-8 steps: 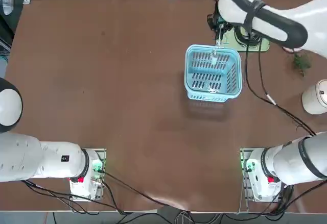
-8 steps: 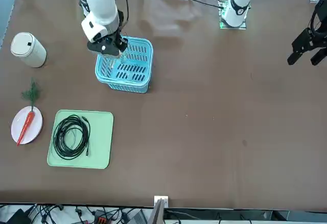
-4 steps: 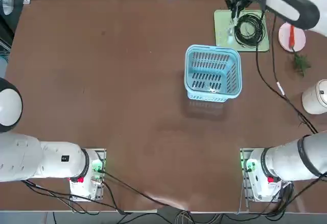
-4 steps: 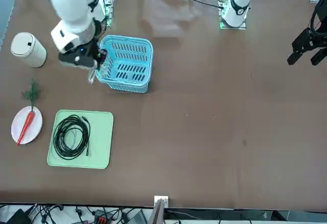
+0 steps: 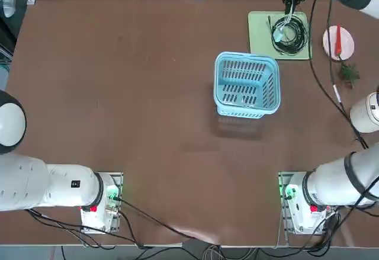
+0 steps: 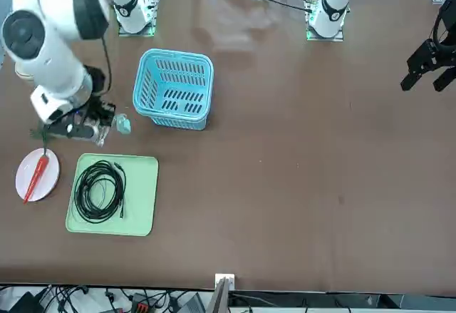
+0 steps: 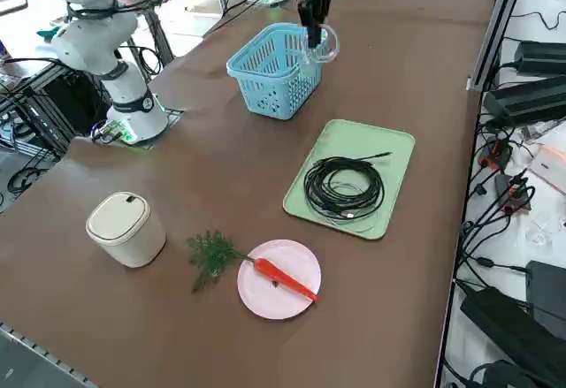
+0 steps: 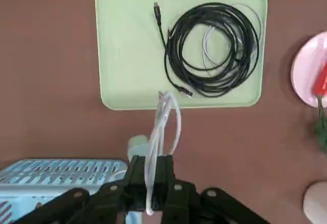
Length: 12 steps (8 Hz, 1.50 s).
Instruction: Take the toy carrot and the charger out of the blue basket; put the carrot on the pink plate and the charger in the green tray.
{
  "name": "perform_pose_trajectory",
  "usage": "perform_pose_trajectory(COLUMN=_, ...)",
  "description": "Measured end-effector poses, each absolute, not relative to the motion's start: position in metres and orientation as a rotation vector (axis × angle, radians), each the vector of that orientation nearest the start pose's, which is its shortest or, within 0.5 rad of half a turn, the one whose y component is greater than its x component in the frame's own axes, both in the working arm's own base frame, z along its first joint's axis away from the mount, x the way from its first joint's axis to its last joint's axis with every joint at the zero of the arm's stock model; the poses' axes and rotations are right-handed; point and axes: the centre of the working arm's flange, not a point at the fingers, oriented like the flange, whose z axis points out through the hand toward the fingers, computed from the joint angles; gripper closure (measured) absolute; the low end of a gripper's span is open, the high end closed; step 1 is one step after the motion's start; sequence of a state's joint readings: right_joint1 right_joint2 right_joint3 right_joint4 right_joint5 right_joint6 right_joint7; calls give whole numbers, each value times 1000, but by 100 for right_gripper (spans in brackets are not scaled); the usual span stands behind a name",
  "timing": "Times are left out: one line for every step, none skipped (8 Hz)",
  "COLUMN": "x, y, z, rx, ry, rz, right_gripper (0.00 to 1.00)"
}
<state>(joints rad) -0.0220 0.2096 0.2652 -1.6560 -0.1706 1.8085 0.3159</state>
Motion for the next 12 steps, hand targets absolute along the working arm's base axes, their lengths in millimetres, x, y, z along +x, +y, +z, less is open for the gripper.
perform_pose_trajectory(x=621, y=122, z=467, rx=-3252, ry=-3, rz=16, right_gripper=95)
perform_pose_trajectory(x=632, y=123, z=448, rx=-3240, ry=-47, rz=22, right_gripper=95)
perform_pose_trajectory(x=643, y=123, z=429, rx=-3230, ry=-82, rz=45, right_gripper=95)
perform_pose_trajectory(x=654, y=122, z=410, rx=-3216, ry=-134, rz=71, right_gripper=95)
perform_pose_trajectory(x=662, y=118, z=391, rx=-3204, ry=-183, rz=96, right_gripper=94)
perform_pose_trajectory(x=668, y=109, z=376, rx=-3194, ry=-217, rz=126, right_gripper=92)
perform_pose_trajectory(x=672, y=97, z=362, rx=-3184, ry=-246, rz=156, right_gripper=92)
perform_pose_trajectory(x=675, y=87, z=352, rx=-3175, ry=-275, rz=172, right_gripper=92)
perform_pose_trajectory(x=678, y=81, z=346, rx=-3168, ry=-292, rz=174, right_gripper=92)
perform_pose_trajectory(x=679, y=81, z=340, rx=-3164, ry=-300, rz=176, right_gripper=92)
perform_pose_trajectory(x=679, y=83, z=337, rx=-3160, ry=-305, rz=177, right_gripper=91)
perform_pose_trajectory(x=679, y=84, z=335, rx=-3158, ry=-308, rz=178, right_gripper=89)
